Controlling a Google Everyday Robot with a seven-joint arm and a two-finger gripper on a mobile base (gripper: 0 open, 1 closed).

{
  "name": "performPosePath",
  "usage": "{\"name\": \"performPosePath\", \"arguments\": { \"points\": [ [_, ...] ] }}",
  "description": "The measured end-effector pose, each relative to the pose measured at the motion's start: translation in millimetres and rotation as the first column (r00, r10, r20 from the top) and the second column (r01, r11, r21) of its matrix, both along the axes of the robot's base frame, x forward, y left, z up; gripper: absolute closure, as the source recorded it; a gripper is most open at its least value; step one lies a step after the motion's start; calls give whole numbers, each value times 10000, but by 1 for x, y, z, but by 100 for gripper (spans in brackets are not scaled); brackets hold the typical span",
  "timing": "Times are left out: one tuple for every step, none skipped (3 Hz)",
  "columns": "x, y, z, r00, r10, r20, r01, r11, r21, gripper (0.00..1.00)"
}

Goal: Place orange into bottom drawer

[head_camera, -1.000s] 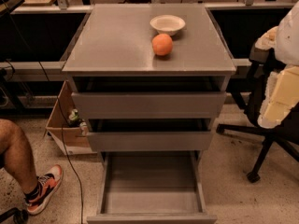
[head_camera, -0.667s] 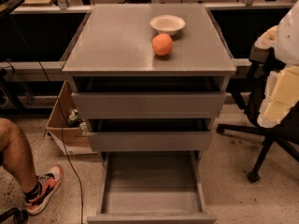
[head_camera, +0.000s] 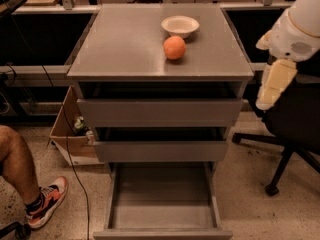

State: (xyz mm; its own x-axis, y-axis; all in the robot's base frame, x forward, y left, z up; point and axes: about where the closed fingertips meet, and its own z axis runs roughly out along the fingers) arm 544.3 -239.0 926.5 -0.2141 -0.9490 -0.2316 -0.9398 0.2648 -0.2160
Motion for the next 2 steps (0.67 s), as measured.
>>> {"name": "performPosePath", "arguments": {
  "points": [
    [69, -12, -29, 9994, -324, -86, 327, 9988, 368, 0],
    [99, -20, -30, 9982, -542, 253, 527, 9970, 573, 0]
  ]
}}
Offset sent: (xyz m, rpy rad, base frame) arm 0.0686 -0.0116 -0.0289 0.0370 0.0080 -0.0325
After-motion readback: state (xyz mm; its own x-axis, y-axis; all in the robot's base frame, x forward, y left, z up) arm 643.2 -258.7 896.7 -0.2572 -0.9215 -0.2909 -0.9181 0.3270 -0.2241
